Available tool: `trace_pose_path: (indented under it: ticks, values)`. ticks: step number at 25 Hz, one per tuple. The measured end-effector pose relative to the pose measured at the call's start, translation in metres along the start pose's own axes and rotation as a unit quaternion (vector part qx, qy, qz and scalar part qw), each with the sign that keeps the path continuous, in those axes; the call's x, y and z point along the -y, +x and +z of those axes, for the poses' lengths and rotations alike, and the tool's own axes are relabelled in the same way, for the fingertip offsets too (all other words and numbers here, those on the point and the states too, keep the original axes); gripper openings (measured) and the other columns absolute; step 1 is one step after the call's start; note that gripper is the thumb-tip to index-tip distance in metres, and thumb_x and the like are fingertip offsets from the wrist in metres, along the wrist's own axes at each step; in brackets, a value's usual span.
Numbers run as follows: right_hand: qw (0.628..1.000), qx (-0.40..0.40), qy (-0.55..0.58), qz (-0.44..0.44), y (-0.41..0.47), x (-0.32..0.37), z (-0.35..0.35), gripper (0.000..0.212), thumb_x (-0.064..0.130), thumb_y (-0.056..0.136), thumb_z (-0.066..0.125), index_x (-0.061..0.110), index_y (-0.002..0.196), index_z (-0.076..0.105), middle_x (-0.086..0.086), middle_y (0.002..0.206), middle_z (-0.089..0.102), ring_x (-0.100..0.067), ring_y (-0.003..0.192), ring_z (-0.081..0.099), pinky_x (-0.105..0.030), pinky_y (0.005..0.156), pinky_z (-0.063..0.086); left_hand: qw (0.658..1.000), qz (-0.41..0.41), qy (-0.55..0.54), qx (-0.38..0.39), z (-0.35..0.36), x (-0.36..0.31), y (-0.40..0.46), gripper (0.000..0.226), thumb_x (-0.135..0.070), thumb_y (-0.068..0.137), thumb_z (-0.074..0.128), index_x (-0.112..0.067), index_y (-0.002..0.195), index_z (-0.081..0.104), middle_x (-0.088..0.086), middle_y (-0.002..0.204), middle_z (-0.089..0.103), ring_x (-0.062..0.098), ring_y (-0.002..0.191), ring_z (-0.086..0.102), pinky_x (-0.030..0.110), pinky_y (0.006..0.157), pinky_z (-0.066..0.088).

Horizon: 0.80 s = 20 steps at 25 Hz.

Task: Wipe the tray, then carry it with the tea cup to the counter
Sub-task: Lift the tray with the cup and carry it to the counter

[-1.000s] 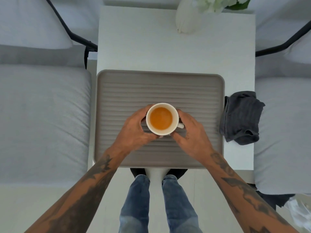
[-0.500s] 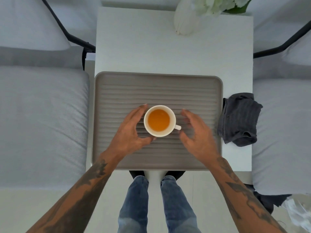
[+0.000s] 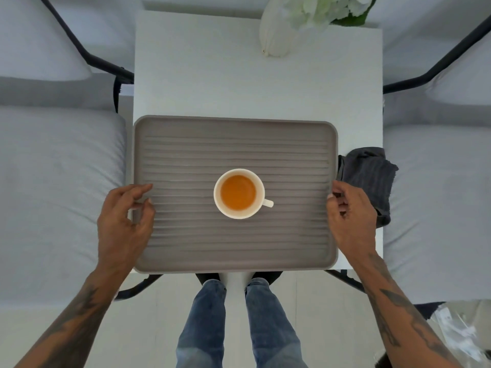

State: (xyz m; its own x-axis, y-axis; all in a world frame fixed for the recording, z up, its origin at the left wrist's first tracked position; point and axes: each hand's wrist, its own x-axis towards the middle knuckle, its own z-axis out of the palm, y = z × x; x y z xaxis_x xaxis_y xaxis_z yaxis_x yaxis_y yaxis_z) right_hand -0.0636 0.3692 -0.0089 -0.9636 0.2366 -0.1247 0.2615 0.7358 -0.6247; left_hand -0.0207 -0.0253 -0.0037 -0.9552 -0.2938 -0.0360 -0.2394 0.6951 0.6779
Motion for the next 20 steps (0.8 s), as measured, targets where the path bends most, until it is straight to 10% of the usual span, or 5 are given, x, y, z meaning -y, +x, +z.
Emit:
trace_pose_path:
  ticks: [16, 20]
  values:
    - [0.991, -0.043, -0.124, -0.016, 0.007, -0.002, 0.003, 0.021, 0.012, 0.089, 0.061, 0.004, 0.109, 0.065, -0.015, 0.116, 0.055, -0.024, 0.075, 0.063, -0.041, 0.066, 0.056, 0.994, 0.053, 0.078, 0.062, 0.009, 0.031, 0.012, 0.026, 0.005, 0.091, 0.059, 0.000, 0.114, 0.070, 0.013, 0.117, 0.057, 0.032, 0.108, 0.059, 0.041, 0.092, 0.054]
    - [0.986, -0.017, -0.168, 0.001, 0.014, -0.012, -0.008, 0.030, 0.024, 0.088, 0.067, 0.012, 0.116, 0.066, -0.012, 0.115, 0.059, -0.029, 0.083, 0.064, -0.037, 0.070, 0.052, 0.994, 0.057, 0.068, 0.061, 0.005, 0.031, 0.015, 0.027, 0.004, 0.089, 0.062, -0.003, 0.114, 0.071, -0.020, 0.115, 0.047, 0.031, 0.107, 0.060, 0.034, 0.096, 0.051]
